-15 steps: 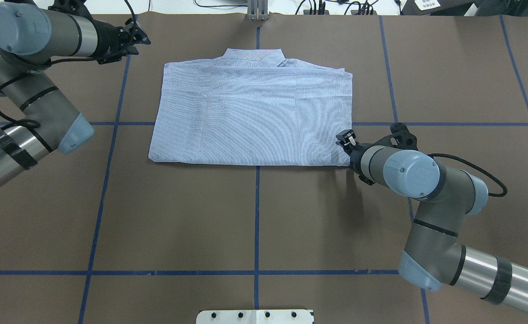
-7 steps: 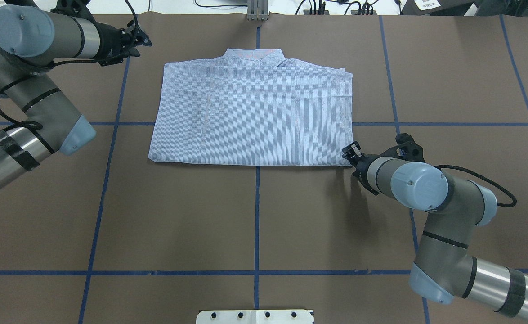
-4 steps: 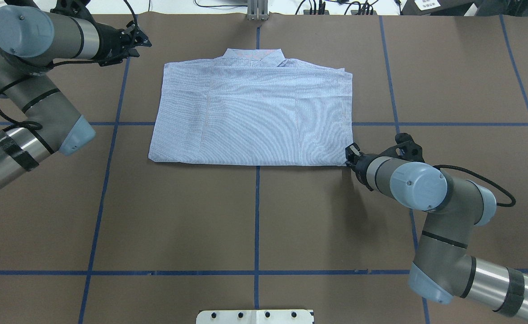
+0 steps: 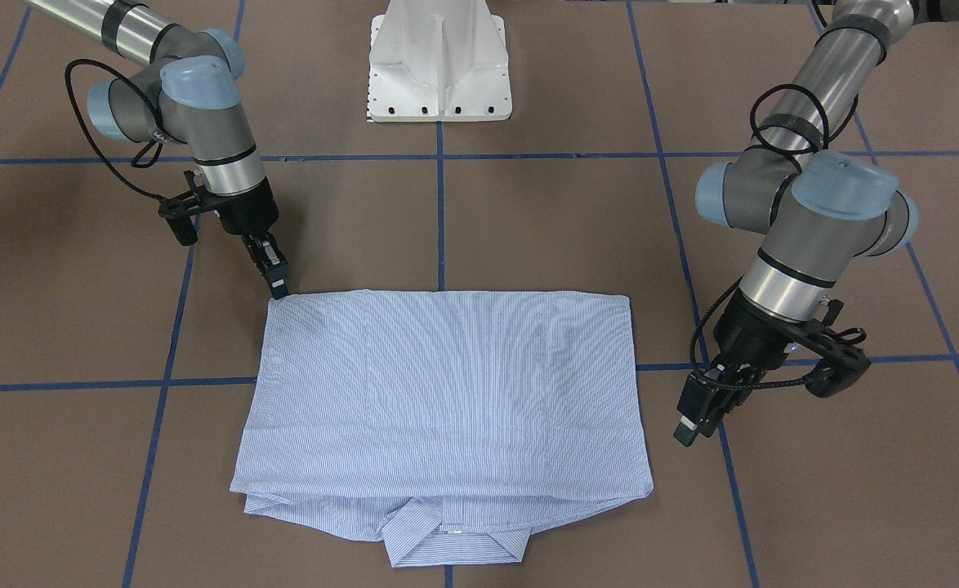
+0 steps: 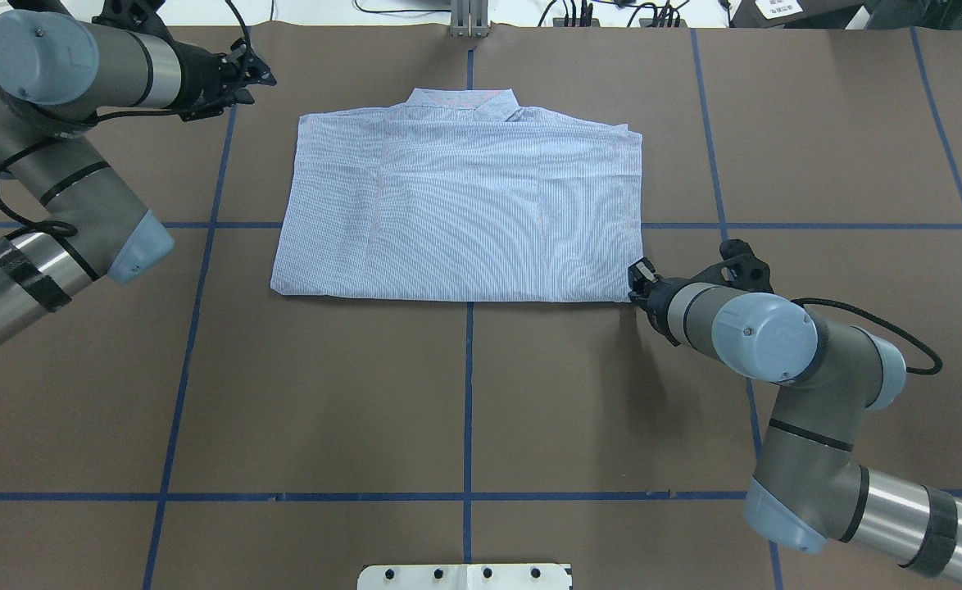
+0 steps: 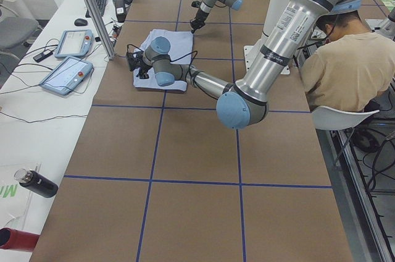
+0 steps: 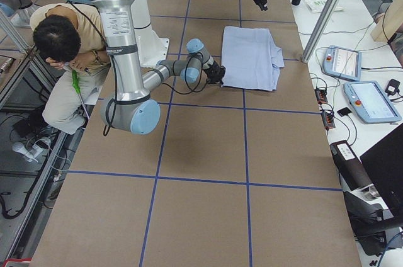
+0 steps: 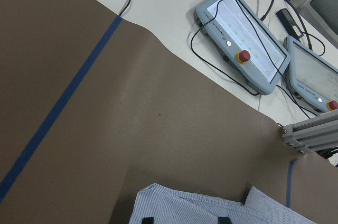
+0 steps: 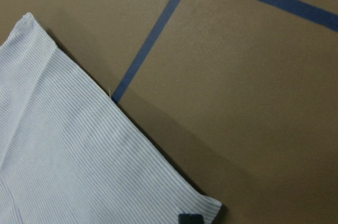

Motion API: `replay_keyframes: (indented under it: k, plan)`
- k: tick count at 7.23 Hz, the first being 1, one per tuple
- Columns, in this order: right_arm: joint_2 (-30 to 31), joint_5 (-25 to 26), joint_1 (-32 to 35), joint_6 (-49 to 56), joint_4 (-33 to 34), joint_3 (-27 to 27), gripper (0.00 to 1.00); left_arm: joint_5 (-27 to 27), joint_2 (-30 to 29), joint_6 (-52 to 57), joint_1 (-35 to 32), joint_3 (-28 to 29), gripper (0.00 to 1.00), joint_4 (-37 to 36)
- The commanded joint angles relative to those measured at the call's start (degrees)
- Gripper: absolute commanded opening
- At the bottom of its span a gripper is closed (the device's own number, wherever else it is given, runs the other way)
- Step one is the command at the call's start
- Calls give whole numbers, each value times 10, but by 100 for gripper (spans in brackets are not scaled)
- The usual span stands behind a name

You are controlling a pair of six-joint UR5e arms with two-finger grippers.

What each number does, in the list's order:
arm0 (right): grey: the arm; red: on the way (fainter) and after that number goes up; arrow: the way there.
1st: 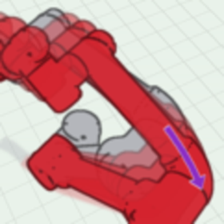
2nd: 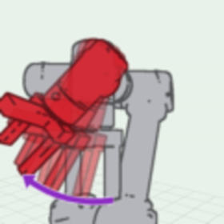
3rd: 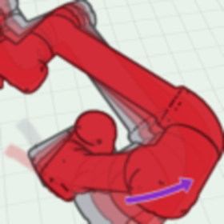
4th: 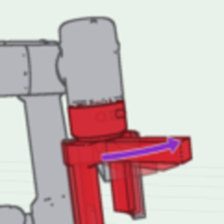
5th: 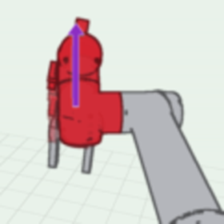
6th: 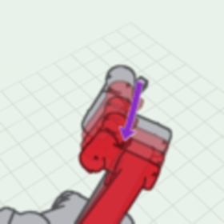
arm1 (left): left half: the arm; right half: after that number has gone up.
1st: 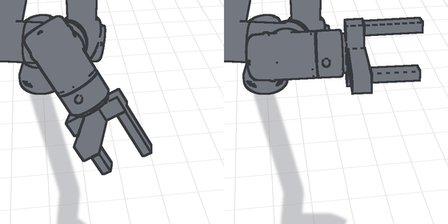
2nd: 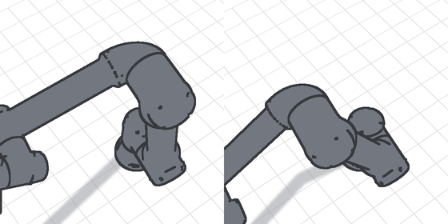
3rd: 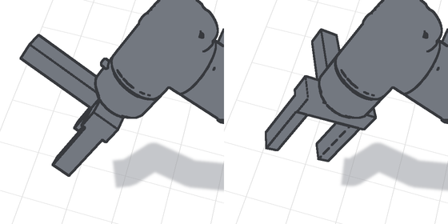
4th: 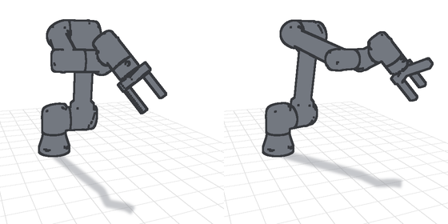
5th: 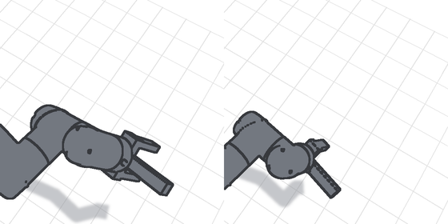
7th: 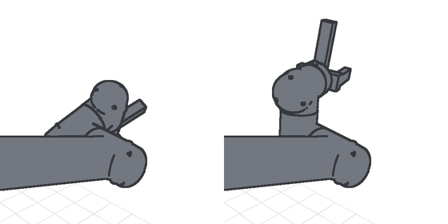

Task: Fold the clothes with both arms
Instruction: 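Grasp the folded shirt's near corner with the right gripper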

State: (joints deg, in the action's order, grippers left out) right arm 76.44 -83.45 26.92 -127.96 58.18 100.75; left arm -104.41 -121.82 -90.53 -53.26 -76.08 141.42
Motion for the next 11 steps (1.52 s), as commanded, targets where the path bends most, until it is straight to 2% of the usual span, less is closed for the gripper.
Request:
replay_keyframes:
  k: [1,2,3,4,5,8,11]
  plan:
    - [-1,-3,5,3,0,10,0,1,0,0,0,1,50,0]
    - [0,0,4,3,-1,4,10,1,0,-1,0,1,50,0]
    - [-2,2,1,-1,0,4,63,1,0,-1,0,1,50,0]
    - [-9,2,0,-4,0,3,75,1,0,-3,0,1,50,0]
    - [-10,3,-2,-5,0,-2,79,1,0,-4,0,1,50,0]
    - [-23,3,-6,-5,-1,-13,81,2,0,-4,1,1,50,0]
    - [-49,4,-4,-61,-1,-27,74,2,0,-5,0,0,50,0]
